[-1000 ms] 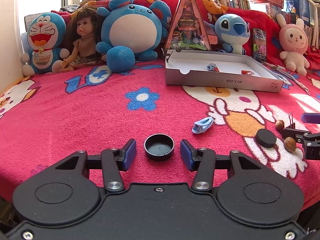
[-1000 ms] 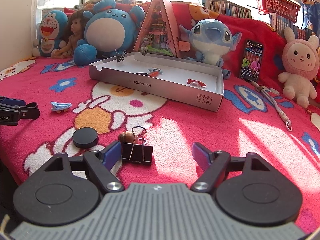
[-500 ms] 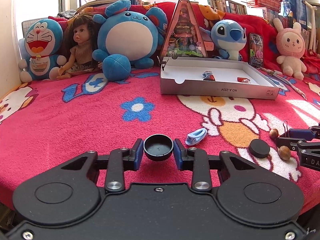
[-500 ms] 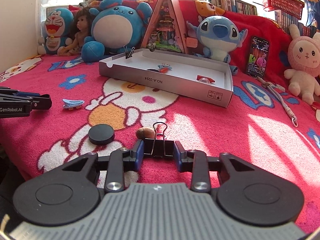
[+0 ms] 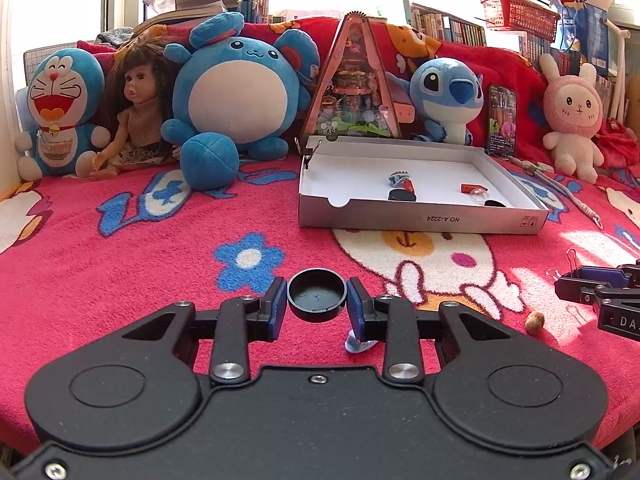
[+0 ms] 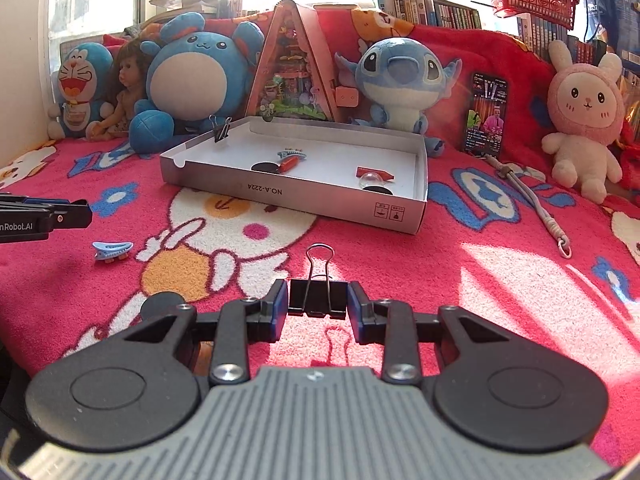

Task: Organize rigid objects
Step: 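Carry the black lid with the left gripper while the right carries the binder clip into the box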

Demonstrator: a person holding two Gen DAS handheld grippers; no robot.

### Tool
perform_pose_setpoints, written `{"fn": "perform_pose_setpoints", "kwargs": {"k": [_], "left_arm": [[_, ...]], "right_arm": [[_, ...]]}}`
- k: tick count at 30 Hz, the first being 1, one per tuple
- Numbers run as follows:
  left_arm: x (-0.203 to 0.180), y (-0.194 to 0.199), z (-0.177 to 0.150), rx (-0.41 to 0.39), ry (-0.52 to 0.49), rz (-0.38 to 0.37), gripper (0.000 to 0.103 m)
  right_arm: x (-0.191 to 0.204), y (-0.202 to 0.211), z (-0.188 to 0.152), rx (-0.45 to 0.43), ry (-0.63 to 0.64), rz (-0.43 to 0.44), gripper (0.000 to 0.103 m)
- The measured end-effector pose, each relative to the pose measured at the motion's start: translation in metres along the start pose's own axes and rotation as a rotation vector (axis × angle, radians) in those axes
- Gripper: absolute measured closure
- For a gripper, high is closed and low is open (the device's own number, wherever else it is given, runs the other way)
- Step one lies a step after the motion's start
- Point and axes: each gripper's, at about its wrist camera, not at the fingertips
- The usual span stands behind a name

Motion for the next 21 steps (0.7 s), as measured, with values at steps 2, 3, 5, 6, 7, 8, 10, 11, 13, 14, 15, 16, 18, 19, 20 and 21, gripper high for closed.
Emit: {"fn": "perform_pose_setpoints", "kwargs": {"k": [2,3,5,6,7,8,10,11,13,14,15,16,18,19,20,21], "left_arm": [[-0.002,-0.003,0.006,-0.006,-0.001,-0.010,0.072],[-0.004,-0.004,0.010,-0.010,-0.001,-0.015,0.072],[-0.007,-0.007,0.018,-0.018,0.001,-0.030,0.072],[-0.008,-0.008,0.021,-0.021,-0.001,-0.037,0.072],[-0.010,-0.010,0.024,-0.024,-0.003,-0.043,0.072],[-0.012,-0.012,0.027,-0.025,-0.007,-0.049,0.072],[-0.016,-0.015,0.033,-0.028,-0.015,-0.063,0.072],[-0.017,-0.016,0.035,-0.030,-0.017,-0.068,0.072],[-0.022,-0.021,0.042,-0.034,-0.024,-0.079,0.072],[-0.024,-0.022,0.045,-0.034,-0.025,-0.085,0.072],[-0.026,-0.025,0.049,-0.030,-0.025,-0.096,0.072],[-0.027,-0.028,0.052,-0.027,-0.025,-0.104,0.072],[-0.031,-0.032,0.060,-0.030,-0.027,-0.115,0.072],[-0.033,-0.035,0.064,-0.034,-0.030,-0.118,0.072],[-0.035,-0.037,0.067,-0.039,-0.033,-0.120,0.072],[-0.037,-0.039,0.070,-0.043,-0.035,-0.122,0.072]], "right_arm": [[-0.004,-0.002,0.003,-0.003,-0.015,-0.004,0.066],[-0.005,-0.003,0.005,-0.005,-0.024,-0.008,0.066],[-0.008,-0.005,0.008,-0.005,-0.037,-0.011,0.066],[-0.009,-0.006,0.009,-0.006,-0.046,-0.013,0.066],[-0.010,-0.007,0.010,-0.006,-0.053,-0.014,0.066],[-0.012,-0.008,0.012,-0.005,-0.060,-0.014,0.066],[-0.015,-0.011,0.015,-0.006,-0.074,-0.015,0.066],[-0.017,-0.012,0.017,-0.007,-0.081,-0.015,0.066],[-0.019,-0.014,0.021,-0.009,-0.091,-0.015,0.066],[-0.020,-0.015,0.024,-0.011,-0.095,-0.016,0.066],[-0.022,-0.017,0.026,-0.013,-0.097,-0.017,0.066],[-0.023,-0.018,0.029,-0.016,-0.100,-0.018,0.066],[-0.026,-0.021,0.035,-0.022,-0.109,-0.019,0.066],[-0.028,-0.023,0.038,-0.025,-0.115,-0.019,0.066],[-0.029,-0.024,0.041,-0.027,-0.121,-0.020,0.066],[-0.032,-0.027,0.045,-0.030,-0.129,-0.019,0.066]]}}
Point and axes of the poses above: each gripper's, at about its wrist camera, not at the fingertips, and y roughly against the way its jaws point, x to its left, z to its top, and after that the axes turned 2 degrees about -y, right-handed
